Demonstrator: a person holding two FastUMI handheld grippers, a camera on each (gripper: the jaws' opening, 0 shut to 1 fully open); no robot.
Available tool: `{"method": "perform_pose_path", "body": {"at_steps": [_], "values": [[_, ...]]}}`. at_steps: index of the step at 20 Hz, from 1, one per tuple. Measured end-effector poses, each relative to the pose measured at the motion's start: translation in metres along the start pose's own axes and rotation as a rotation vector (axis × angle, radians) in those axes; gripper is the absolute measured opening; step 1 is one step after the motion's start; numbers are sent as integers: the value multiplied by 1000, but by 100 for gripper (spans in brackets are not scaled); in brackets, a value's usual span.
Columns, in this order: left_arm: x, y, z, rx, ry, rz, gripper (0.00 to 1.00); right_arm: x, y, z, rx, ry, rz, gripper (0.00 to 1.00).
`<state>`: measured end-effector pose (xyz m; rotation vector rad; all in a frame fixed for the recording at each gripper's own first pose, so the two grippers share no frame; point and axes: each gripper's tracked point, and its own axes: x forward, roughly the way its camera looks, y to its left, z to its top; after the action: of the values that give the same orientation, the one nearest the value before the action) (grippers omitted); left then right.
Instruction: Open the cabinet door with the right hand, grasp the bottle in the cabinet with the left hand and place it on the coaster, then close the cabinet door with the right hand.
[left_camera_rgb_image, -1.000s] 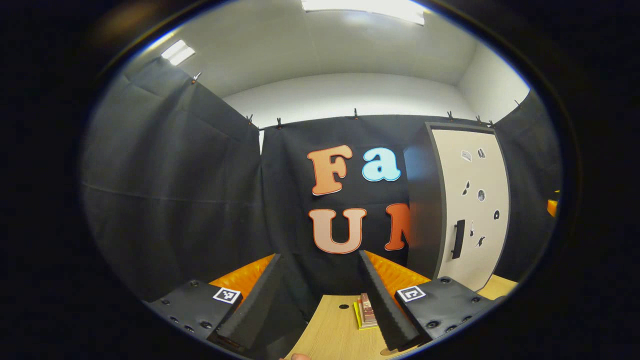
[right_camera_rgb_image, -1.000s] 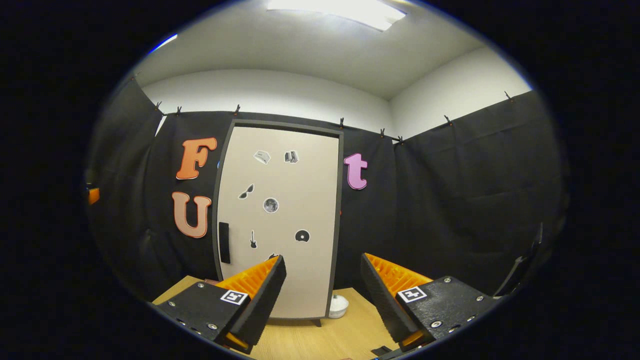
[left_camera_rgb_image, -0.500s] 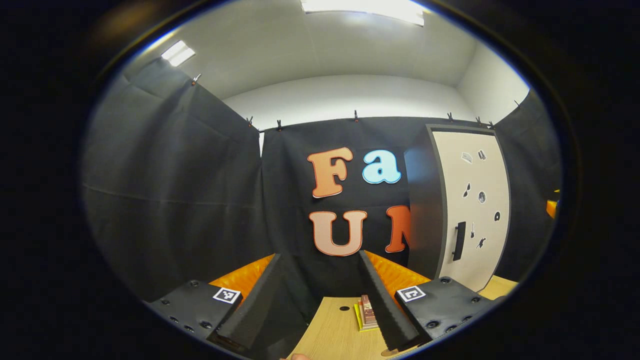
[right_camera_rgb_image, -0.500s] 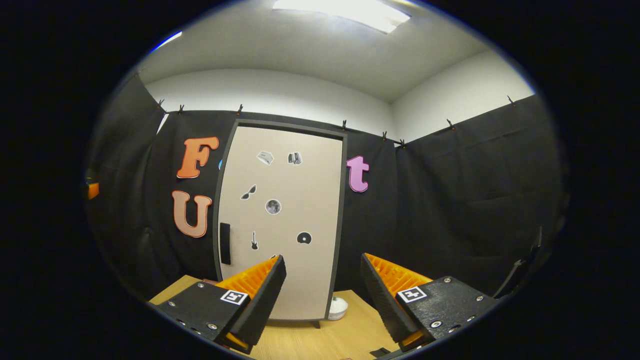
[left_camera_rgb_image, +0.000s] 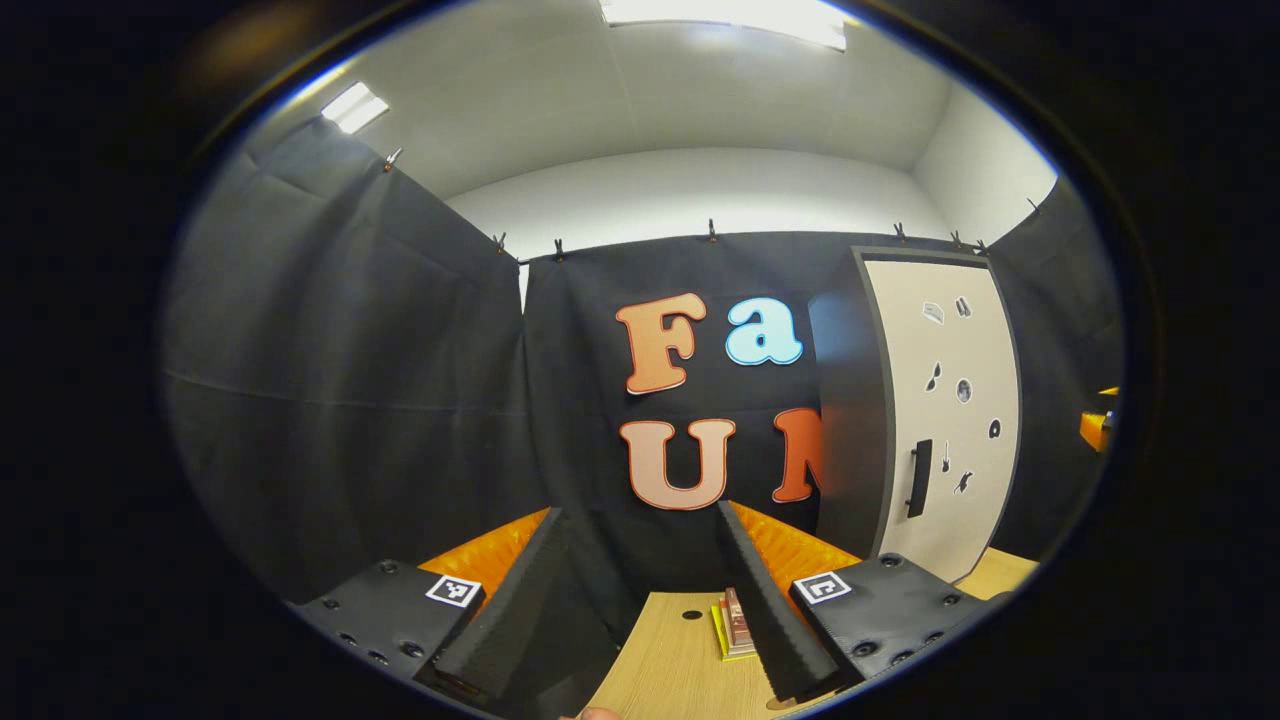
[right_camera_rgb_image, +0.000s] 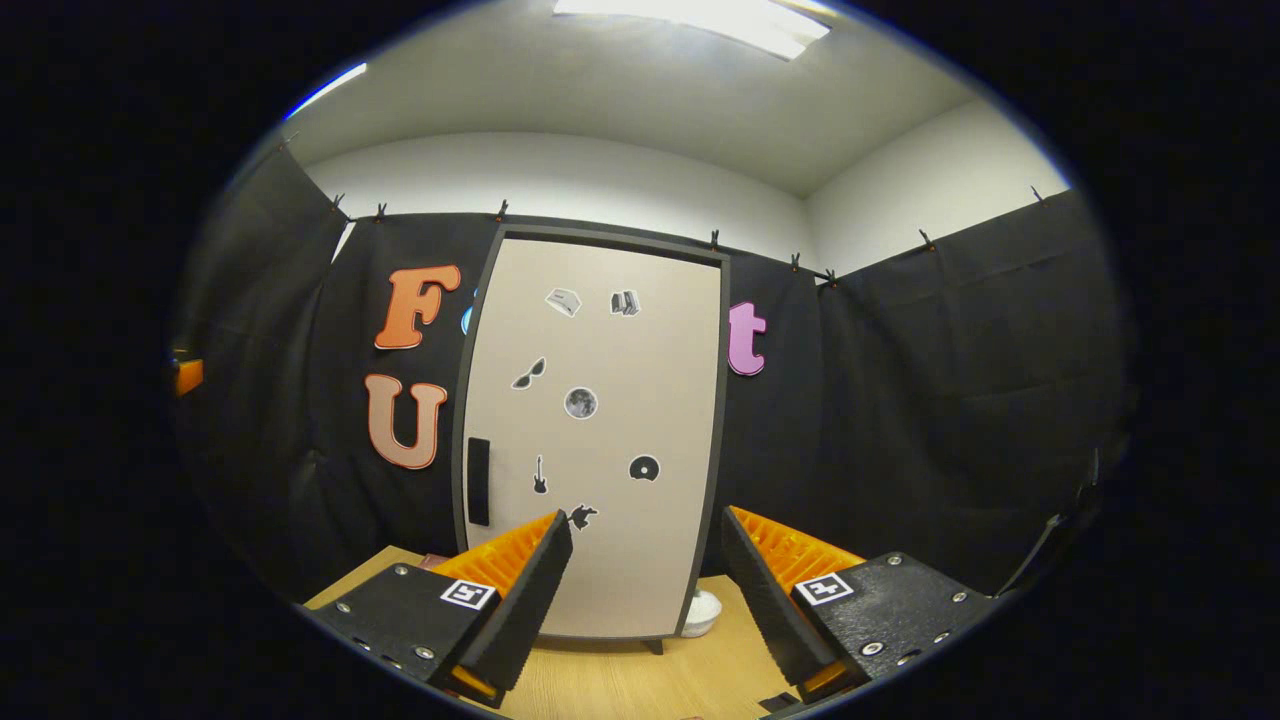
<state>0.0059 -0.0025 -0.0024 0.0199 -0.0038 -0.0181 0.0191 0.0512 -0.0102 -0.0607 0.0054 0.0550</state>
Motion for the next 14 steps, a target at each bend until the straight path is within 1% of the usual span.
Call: {"method": "perform_pose_path", "body": {"at_steps": [6, 11, 14], "values": [[-3, 2, -2, -1, 8, 3, 98, 24, 38, -8, 18, 7, 52, 93], [-6, 7, -6, -4, 16, 16, 98, 53, 84, -21, 36, 30, 122, 93], [-7, 16, -7, 5, 15, 34, 98, 73, 104, -27, 47, 45, 143, 93]]}}
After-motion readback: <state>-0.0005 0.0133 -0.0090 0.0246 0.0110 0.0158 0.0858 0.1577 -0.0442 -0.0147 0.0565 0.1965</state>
